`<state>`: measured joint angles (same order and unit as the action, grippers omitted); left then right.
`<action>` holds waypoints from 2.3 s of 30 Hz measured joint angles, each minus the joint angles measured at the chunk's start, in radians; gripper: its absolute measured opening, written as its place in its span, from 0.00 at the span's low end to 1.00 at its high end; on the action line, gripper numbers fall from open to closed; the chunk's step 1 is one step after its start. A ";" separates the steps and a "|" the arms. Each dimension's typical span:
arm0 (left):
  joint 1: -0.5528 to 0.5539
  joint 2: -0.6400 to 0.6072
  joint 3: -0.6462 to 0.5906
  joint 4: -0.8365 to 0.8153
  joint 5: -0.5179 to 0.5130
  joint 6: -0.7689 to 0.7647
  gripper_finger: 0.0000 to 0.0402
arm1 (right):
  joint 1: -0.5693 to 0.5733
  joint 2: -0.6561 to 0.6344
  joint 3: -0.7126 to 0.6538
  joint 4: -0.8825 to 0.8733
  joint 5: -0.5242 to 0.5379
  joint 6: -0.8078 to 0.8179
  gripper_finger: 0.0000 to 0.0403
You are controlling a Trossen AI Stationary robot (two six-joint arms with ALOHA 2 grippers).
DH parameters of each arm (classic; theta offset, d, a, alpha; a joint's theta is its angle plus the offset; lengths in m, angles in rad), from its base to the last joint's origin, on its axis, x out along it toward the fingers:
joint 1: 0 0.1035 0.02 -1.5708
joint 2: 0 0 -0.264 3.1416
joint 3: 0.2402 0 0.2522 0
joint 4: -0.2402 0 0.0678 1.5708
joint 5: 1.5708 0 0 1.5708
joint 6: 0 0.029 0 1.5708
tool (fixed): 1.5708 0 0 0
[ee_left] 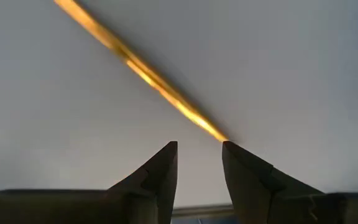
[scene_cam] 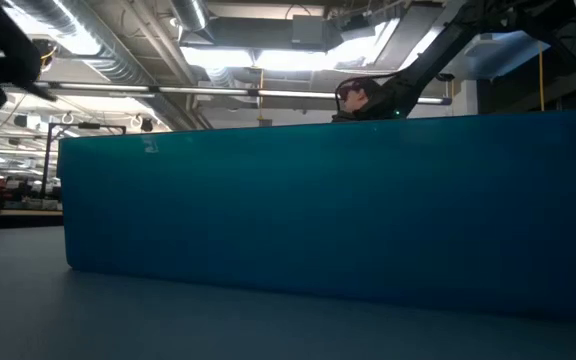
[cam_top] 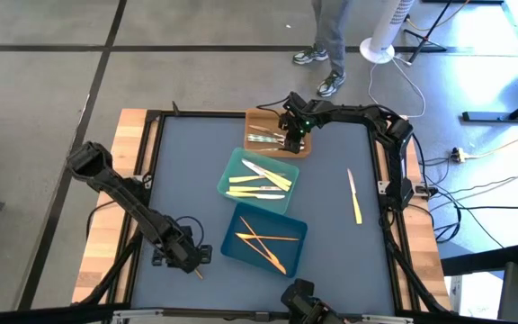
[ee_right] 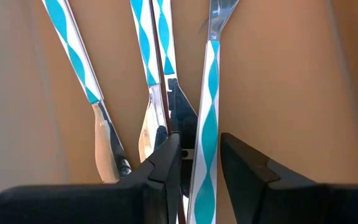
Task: Sort silverware by color (type)
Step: Put the golden knife into the blue bin
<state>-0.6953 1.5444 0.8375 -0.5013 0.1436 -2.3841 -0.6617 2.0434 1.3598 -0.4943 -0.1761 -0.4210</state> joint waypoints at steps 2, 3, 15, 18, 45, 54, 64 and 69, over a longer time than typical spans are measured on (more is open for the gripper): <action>0.000 0.019 0.000 0.000 -0.002 0.003 0.30 | 0.000 0.000 0.000 0.000 0.000 0.000 0.26; 0.000 0.027 0.000 0.000 -0.002 0.004 0.30 | 0.000 0.000 0.000 0.000 0.000 0.000 0.26; 0.000 0.055 0.000 -0.048 -0.025 0.005 0.30 | 0.000 0.000 0.000 -0.001 0.000 0.000 0.26; 0.000 0.055 0.000 -0.053 -0.021 0.005 0.30 | 0.000 0.000 0.000 -0.001 0.000 0.000 0.26; 0.001 0.115 0.001 -0.044 -0.021 0.035 0.16 | 0.000 -0.001 0.000 -0.001 -0.001 0.000 0.26; 0.001 0.116 0.001 -0.048 -0.025 0.035 0.06 | 0.000 -0.001 0.000 -0.001 0.000 0.000 0.26; 0.000 0.117 0.001 -0.049 -0.028 0.064 0.06 | 0.000 -0.001 0.000 -0.001 0.000 0.000 0.26; 0.000 0.099 -0.001 -0.050 -0.030 0.065 0.06 | 0.000 -0.001 0.000 -0.001 0.000 0.000 0.26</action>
<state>-0.6952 1.6436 0.8362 -0.5515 0.1133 -2.3191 -0.6613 2.0422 1.3602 -0.4957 -0.1764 -0.4210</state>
